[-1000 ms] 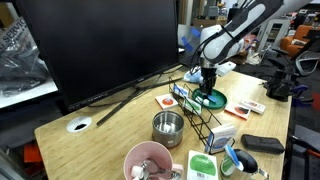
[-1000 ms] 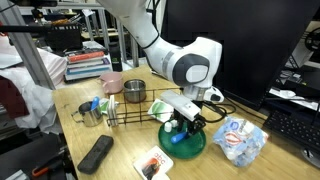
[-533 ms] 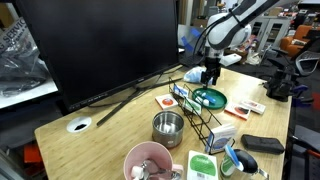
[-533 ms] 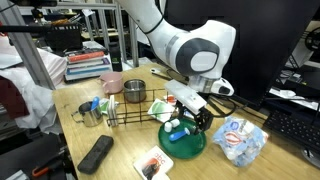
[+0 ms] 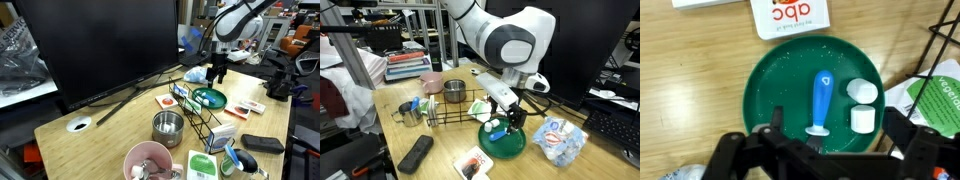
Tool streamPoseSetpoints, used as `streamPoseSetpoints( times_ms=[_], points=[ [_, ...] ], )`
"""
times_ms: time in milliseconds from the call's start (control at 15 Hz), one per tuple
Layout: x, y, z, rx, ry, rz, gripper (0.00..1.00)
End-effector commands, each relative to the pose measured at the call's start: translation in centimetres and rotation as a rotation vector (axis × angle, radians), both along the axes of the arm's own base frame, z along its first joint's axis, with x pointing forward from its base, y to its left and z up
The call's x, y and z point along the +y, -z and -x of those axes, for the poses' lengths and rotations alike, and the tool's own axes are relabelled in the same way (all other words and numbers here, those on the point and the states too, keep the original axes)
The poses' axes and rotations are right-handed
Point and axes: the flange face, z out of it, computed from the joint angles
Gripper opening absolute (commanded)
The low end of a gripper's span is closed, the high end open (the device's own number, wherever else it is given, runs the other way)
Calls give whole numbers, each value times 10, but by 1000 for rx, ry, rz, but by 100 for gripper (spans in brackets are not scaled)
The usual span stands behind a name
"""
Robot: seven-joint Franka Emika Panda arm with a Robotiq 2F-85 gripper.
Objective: Pick up the blue spoon from the silver bowl and put it on the green plate
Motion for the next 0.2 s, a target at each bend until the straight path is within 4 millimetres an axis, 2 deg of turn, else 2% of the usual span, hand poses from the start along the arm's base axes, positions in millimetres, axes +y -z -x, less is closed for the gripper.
streamPoseSetpoints(
  times_ms=[0,133],
  points=[
    [0,0,0,0,0,0,100],
    [0,0,0,0,0,0,100]
  ],
)
